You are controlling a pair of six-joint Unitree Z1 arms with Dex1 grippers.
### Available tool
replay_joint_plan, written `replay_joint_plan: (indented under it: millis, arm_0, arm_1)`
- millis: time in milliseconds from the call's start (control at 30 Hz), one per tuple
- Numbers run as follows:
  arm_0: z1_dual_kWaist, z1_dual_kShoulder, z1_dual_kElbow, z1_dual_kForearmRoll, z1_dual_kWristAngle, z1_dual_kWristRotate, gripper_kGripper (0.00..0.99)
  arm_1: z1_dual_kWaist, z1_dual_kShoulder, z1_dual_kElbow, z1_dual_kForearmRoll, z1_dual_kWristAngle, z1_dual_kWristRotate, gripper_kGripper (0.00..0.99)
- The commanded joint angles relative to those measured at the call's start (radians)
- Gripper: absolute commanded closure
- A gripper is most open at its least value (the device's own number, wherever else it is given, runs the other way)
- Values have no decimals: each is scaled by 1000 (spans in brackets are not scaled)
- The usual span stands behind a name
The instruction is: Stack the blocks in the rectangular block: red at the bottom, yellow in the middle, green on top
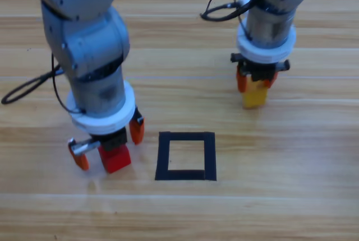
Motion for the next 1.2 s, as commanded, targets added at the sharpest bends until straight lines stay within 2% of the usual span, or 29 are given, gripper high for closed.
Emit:
replay_joint_plan:
  millis: [33,367,500,600,733,800,900,967,1033,1200]
  arm_0:
    - [18,28,91,-92,-23,3,22]
    - [18,18,106,-131,-26,14,47]
    - [18,15,103,-135,-24,15,116]
    - [18,15,105,-141,-21,35,263]
    - [18,13,100,-141,-5,78,608]
    - [18,18,94,-139,3,113,740]
    - [18,25,54,-127,6,198,797]
    - [18,47,-58,-41,22,293,878]
    - [18,56,-159,14,45,408,916]
    - [-36,54,-217,16,34,629,990]
  arm_1:
    - [-12,-257,141,13,-18,-4,815]
    - [-4,-420,276,11,-12,10,817]
    - [-4,-440,290,10,-23,10,817]
    - [-4,-449,295,10,-30,10,841]
    - [-6,-460,304,4,-38,12,843]
    - [-6,-464,309,2,-43,12,843]
    - [-12,-469,312,2,-44,12,843]
    - [-19,-472,316,2,-44,12,843]
    - [-19,-472,318,2,-43,13,843]
    - [-19,-477,318,2,-32,16,843]
